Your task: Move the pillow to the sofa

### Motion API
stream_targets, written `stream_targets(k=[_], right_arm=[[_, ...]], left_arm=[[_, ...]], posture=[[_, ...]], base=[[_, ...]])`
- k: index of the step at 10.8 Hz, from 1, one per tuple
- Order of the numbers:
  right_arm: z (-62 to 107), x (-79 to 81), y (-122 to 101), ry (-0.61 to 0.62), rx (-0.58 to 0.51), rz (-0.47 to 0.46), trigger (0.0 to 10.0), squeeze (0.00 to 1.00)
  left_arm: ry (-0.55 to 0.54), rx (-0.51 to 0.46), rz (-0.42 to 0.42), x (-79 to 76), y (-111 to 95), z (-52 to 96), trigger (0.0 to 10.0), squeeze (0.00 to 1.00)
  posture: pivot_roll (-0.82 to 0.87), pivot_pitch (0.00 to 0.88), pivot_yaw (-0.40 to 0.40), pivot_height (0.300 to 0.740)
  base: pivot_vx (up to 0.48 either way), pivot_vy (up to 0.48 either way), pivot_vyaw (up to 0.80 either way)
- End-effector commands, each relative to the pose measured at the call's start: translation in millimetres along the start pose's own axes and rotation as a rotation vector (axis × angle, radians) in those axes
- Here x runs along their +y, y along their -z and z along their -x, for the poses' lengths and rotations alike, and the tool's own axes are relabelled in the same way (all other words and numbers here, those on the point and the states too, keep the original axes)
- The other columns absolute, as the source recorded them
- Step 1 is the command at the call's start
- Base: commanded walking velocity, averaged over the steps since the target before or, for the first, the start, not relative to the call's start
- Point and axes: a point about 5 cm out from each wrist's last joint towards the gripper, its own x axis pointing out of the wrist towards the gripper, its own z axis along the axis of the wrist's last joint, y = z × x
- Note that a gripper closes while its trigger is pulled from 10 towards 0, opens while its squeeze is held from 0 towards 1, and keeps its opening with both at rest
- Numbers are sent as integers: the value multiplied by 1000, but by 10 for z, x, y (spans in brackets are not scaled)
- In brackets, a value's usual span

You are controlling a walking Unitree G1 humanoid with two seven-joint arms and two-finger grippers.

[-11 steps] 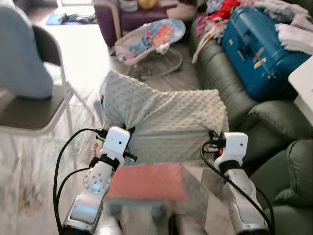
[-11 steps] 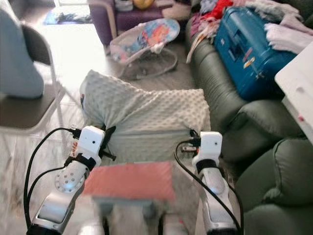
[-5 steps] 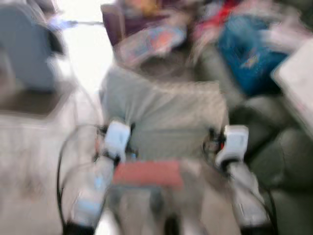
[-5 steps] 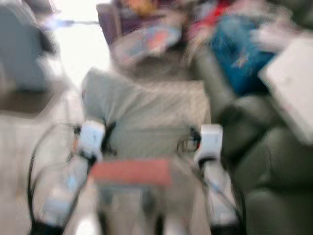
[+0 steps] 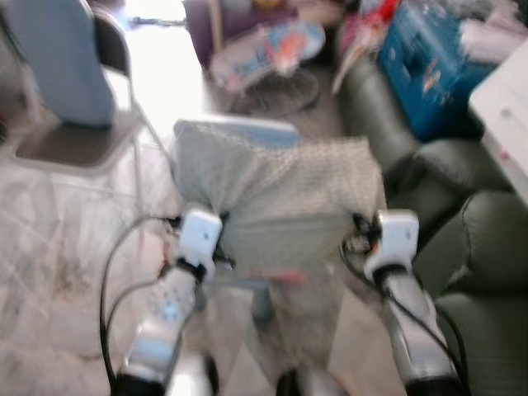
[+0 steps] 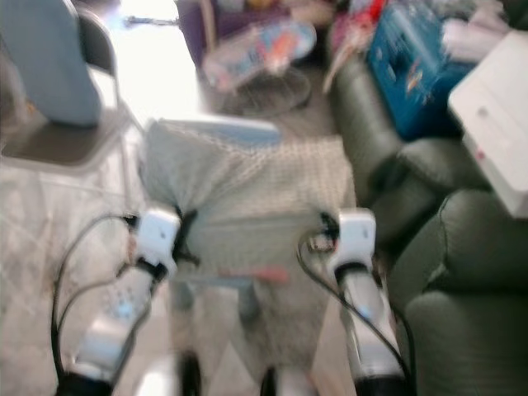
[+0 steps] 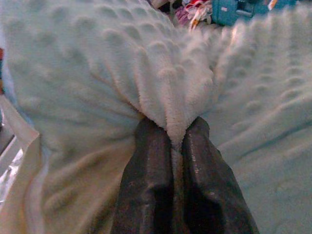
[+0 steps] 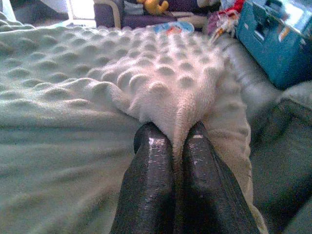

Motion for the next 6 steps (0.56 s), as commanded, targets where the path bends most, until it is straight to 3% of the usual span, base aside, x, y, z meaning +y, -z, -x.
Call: stream_targets(k=[1, 6], right_arm=[[-2, -74, -21, 34, -5, -8, 10000, 0], [38, -67, 12, 32, 10, -3, 10000, 0]], left_arm=[[-23, -26, -13, 82, -60, -5, 10000, 0], [-17, -24, -5, 69, -66, 14, 10000, 0]], posture=[[-56, 72, -30, 740], [-60, 88, -31, 740]], base=[[-247, 0, 0], [-241, 0, 0]])
